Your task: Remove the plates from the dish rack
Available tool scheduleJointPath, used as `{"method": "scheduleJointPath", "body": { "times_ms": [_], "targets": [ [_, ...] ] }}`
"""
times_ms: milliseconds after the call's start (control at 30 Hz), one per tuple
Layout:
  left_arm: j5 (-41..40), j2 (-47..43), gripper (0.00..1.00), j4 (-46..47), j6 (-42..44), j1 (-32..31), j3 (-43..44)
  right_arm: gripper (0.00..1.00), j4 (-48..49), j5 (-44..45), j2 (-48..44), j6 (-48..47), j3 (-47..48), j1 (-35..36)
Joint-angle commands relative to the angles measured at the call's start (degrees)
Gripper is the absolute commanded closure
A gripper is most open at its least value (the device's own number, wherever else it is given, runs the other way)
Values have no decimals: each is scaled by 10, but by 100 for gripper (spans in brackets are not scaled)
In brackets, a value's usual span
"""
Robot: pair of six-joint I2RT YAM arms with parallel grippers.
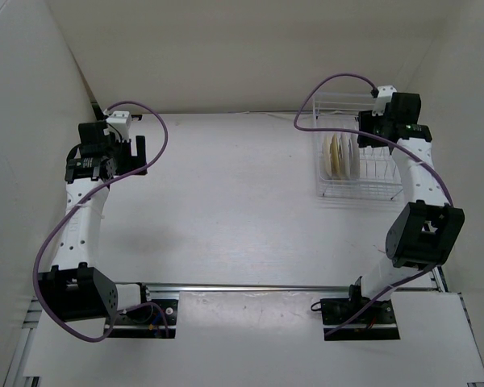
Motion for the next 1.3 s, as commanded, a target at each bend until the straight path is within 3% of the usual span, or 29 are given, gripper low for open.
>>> {"method": "scheduleJointPath", "body": {
  "times_ms": [0,600,800,1067,1200,1267],
  "targets": [
    [12,-9,0,8,-7,2,21,40,3,-26,0,12,21,3],
    [12,-9,0,13,-7,2,21,48,3,-27,50,-11,16,9],
    [7,-9,0,13,-7,2,21,56,3,-22,62,-17,16,14],
    [1,-9,0,13,-7,2,16,77,3,-4,62,-35,-6,38],
    [1,-9,0,13,-7,2,11,98,3,2,62,-35,-11,45],
    [1,-15,0,13,-7,2,11,100,3,2,62,-35,-17,45]
  ]
}}
